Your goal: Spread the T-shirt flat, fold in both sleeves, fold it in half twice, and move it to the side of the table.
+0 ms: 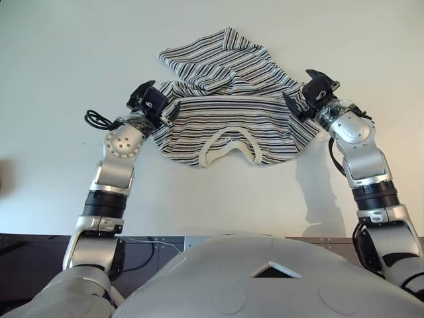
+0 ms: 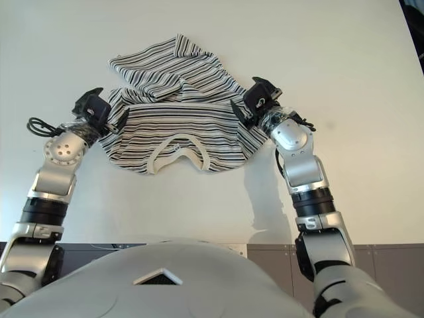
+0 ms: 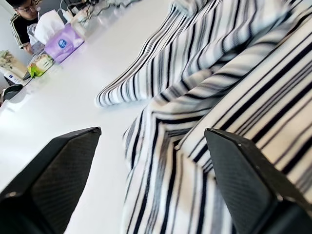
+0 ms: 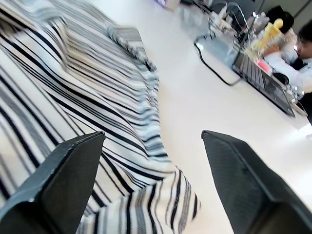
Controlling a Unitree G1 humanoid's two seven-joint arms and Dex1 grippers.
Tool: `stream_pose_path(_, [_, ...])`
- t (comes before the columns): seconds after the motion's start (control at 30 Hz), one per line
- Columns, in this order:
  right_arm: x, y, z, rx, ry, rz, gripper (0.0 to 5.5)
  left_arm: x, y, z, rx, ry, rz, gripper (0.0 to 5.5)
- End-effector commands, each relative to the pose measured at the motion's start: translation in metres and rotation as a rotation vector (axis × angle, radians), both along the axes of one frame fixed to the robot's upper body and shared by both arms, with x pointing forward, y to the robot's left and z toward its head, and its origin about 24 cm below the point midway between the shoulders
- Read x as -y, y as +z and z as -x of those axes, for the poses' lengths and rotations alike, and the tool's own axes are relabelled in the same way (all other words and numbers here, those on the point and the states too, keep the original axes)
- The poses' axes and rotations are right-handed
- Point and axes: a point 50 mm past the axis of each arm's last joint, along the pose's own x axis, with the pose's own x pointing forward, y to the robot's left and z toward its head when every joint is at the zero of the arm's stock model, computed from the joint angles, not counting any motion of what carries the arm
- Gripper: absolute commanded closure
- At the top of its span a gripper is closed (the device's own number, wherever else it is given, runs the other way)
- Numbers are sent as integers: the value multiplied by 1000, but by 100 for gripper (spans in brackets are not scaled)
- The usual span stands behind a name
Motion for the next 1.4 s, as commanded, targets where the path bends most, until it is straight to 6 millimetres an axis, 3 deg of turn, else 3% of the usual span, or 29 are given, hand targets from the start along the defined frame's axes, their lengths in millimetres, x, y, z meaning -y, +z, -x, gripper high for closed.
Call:
stream_pose_path(0.03, [6, 11, 63, 20, 294, 252, 184, -30, 43, 33, 83, -81, -94, 156])
stream_pose_path(0.13, [26, -10, 101, -60, 411, 441, 184, -66, 25, 82, -211, -370, -396, 156])
stream_pose_path(0.2, [38, -12, 112, -53, 454, 517, 184, -89, 27, 107, -383, -569, -591, 156])
stream_pose_path(0.27, [41, -17, 110, -24, 469, 583, 184, -86, 33, 106, -405, -686, -642, 156])
stream_pose_path(0.33, [37, -23, 96, 8, 443, 641, 184, -69, 25, 96, -346, -738, -634, 156])
stream_pose_path(0.5, [31, -22, 73, 59, 445, 704, 184, -47, -2, 75, -171, -677, -666, 156])
stream_pose_path(0.67, [27, -19, 80, 74, 476, 635, 184, -49, -14, 86, -133, -615, -639, 156])
stream_pose_path(0.83, [27, -26, 85, 92, 427, 622, 184, -45, -24, 100, -65, -585, -620, 229])
stream_pose_path(0.97, [27, -35, 85, 97, 405, 632, 271, -34, -38, 98, -15, -610, -643, 313])
stream_pose_path(1.1, [28, -37, 84, 106, 413, 641, 341, -37, -46, 97, -38, -634, -676, 374])
stream_pose_path(1.4, [20, -25, 82, 193, 390, 551, 501, -33, -37, 93, 90, -555, -606, 486])
